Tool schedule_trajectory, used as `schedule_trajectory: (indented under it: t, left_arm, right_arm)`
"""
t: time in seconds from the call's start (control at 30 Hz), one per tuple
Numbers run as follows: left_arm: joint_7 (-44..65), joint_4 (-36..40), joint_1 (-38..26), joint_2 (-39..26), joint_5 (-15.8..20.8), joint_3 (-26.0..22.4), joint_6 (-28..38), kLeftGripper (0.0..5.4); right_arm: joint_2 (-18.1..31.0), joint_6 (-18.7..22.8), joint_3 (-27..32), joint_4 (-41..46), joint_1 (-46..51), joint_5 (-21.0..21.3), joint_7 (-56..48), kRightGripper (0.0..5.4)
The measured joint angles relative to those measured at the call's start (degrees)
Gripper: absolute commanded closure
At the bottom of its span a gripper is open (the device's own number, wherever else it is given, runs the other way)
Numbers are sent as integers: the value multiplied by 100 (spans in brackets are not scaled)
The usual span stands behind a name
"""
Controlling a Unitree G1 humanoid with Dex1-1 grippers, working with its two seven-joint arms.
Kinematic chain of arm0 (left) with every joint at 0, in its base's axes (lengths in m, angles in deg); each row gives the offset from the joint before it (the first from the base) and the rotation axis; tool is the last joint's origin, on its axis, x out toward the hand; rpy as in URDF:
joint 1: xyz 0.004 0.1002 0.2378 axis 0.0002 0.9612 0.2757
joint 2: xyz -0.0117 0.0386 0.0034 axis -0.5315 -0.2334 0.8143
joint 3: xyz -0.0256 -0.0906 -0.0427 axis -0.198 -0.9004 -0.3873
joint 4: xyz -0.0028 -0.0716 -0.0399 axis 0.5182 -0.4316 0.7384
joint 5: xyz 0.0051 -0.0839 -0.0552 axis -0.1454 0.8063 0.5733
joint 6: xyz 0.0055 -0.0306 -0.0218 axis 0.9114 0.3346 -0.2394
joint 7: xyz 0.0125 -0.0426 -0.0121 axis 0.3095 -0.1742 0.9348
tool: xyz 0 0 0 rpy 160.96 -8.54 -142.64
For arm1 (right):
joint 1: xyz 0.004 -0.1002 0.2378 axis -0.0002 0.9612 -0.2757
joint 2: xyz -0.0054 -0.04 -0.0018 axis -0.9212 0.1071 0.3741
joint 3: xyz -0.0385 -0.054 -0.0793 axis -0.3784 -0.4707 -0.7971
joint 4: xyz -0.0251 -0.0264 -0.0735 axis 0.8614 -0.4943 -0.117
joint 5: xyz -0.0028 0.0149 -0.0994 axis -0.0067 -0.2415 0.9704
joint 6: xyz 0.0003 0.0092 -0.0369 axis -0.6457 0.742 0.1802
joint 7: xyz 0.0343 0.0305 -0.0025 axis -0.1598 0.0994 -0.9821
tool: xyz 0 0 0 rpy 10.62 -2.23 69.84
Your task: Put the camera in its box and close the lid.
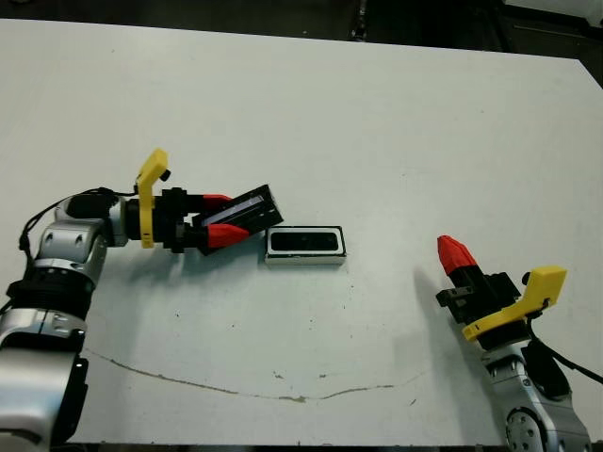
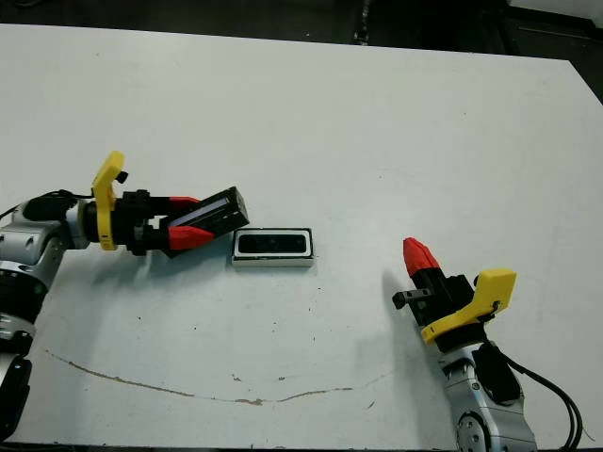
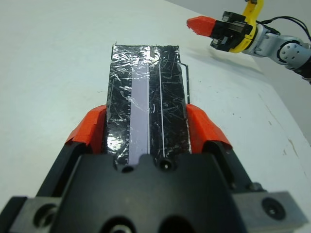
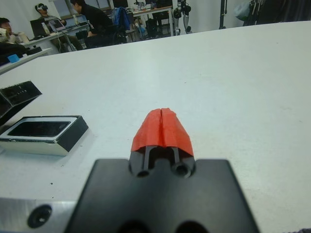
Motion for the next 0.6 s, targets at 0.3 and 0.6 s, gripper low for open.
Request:
schedule_trajectory:
  t: [0.3,0.6]
  left_arm:
    - [56,-60,-35,148,-19,140,249,224]
    - [-42,203,38,214,-156,347,429,224]
  right_arm:
    - [5,38,-1,3,0,-3,9,540]
    - [4,95,-1,12,0,-47,13,540]
